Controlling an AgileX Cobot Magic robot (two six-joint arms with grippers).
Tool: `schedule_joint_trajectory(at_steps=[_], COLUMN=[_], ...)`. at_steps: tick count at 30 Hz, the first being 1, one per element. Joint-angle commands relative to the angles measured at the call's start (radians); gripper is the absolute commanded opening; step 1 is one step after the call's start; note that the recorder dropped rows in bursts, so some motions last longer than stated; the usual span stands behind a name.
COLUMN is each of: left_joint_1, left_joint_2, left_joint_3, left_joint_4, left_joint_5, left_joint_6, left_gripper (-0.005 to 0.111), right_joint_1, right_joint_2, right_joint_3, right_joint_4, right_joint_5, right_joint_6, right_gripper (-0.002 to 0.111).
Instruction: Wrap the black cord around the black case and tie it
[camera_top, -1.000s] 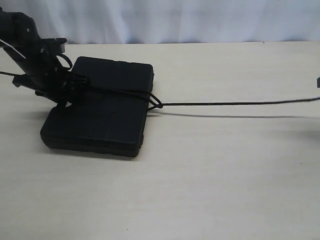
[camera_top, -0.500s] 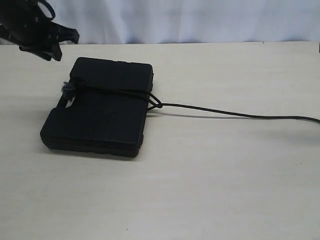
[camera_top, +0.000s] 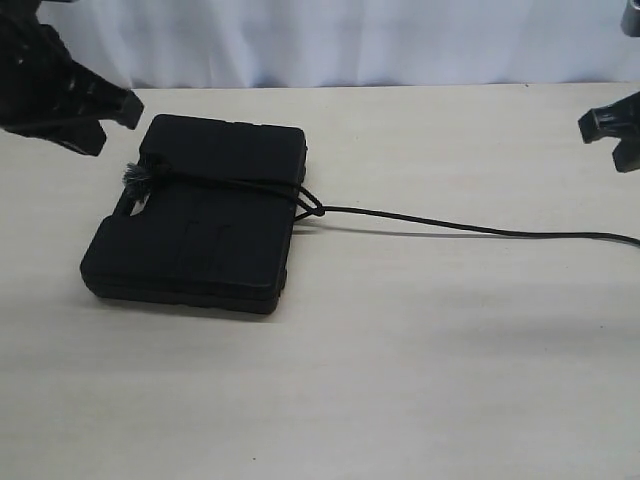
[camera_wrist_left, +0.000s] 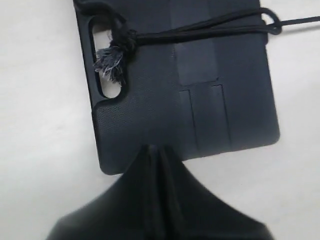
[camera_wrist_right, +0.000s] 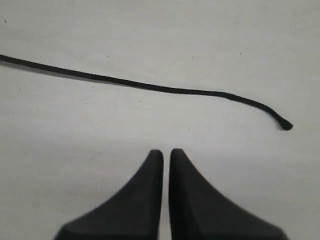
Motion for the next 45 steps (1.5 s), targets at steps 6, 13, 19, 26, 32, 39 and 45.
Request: schedule_joint_trajectory(at_steps=[6,13,19,26,32,39,45], left_joint_1=[-0.114,-0.141,-0.141,-0.141,-0.141,-0.141,-0.141], left_joint_2=[-0.487,-0.74,-0.758,-0.758,-0.758,-0.758,-0.758], left_joint_3=[0.409,0.735,0.784,0.784,0.784,0.784,0.784], left_joint_4=[-0.01,-0.012,-0.012,-0.012,-0.012,-0.012,-0.007], left_joint_5=[-0.582,-1.195,-1.255,-1.255,-1.255,-1.255,-1.262], left_joint_6=[0.087,0.104,0.1,0.1,0.1,0.1,0.1], left_gripper=[0.0,0.0,0.0,0.0,0.0,0.0,0.0], right_joint_1=[0.008,0.008,0.008,0.008,0.018,0.016,0.018], right_joint_2=[-0.525,-0.727,-0.727,-0.727,-0.734,-0.747,-0.778], right_joint_3=[0.411,0.665,0.727,0.726,0.726,0.754,0.806], right_joint_4=[0.021,0.023,0.023,0.023,0.047,0.165,0.38], right_joint_5=[-0.714,-1.24,-1.286,-1.272,-1.272,-1.319,-1.321], right_joint_6=[-0.09,-0.039,0.078,0.078,0.078,-0.015,-0.162], right_gripper=[0.004,0.004,0.004,0.004,0.004,0.004,0.004])
